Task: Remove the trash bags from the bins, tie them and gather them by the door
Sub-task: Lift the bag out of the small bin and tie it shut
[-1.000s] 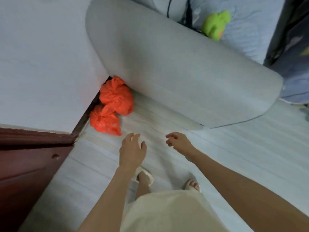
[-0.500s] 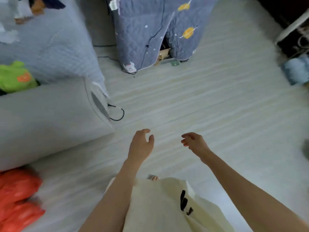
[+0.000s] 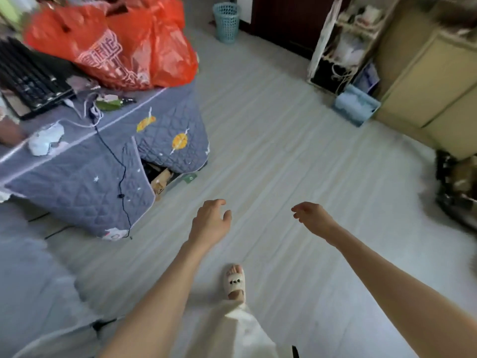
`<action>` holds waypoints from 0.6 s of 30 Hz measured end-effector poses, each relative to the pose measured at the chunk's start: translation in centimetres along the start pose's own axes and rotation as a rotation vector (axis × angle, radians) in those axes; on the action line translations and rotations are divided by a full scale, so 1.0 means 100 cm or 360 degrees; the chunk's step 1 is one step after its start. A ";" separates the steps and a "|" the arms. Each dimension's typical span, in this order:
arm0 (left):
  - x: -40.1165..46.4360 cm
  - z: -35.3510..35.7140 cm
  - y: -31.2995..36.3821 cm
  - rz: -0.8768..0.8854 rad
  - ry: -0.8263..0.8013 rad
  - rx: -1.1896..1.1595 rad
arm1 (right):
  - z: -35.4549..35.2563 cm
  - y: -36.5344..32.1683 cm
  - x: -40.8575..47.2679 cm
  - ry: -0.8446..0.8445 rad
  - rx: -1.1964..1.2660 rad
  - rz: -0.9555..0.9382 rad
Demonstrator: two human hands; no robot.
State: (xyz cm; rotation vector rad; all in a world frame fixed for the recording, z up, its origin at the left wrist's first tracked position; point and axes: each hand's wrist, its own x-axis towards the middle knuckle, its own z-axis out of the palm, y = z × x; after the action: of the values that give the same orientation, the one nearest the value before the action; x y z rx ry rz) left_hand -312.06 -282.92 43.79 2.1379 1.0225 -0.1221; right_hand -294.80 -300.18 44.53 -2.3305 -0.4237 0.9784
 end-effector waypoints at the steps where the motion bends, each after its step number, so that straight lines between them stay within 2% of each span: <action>1: 0.035 -0.017 0.014 0.0027 0.0012 0.0016 | -0.015 -0.023 0.027 0.0015 0.0011 0.0011; 6: 0.184 -0.089 0.090 0.0175 0.0101 0.0121 | -0.082 -0.126 0.131 0.0100 0.0086 -0.0037; 12: 0.355 -0.141 0.175 0.0350 0.0124 0.0234 | -0.157 -0.205 0.277 0.0205 0.0081 -0.0156; 18: 0.542 -0.204 0.248 0.0300 0.0235 0.0244 | -0.236 -0.295 0.461 0.0179 0.0114 -0.0278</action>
State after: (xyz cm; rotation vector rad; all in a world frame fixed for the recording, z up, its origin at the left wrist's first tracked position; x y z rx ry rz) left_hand -262.41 -245.03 52.43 2.4009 0.9130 0.0505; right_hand -248.10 -263.61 50.83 -2.2285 -0.5280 0.7639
